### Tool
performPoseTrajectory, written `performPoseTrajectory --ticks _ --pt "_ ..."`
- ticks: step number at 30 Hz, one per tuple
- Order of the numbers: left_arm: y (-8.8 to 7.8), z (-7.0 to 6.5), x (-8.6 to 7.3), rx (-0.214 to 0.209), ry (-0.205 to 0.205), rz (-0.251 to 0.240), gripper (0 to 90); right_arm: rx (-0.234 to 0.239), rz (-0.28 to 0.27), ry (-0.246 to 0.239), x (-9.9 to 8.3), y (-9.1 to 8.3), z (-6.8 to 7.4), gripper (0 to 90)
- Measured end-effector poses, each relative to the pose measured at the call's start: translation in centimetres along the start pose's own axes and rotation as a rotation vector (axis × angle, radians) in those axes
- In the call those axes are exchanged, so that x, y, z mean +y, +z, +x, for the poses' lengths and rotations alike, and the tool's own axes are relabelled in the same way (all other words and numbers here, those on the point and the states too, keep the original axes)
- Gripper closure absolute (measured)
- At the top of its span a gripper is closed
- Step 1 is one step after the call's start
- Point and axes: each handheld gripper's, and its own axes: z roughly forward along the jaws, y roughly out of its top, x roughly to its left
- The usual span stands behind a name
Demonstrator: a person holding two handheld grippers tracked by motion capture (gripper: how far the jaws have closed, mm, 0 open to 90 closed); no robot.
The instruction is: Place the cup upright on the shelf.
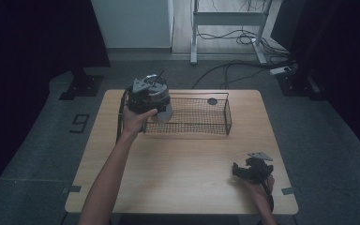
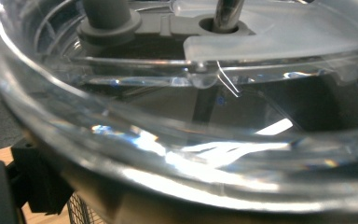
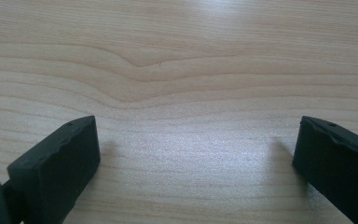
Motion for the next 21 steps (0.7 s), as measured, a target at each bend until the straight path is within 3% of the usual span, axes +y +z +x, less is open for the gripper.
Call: performPoseTrajectory --ticks 9,21 --pt "0.8 1.3 0.6 0.016 -0.027 0.0 4.1 0.0 0.0 0.0 0.0 0.0 0.0 0.2" --pt "3.4 2.3 0.7 0.032 -0.037 0.021 4.1 0.002 -0.003 -0.002 0.0 0.0 0.0 1.2"
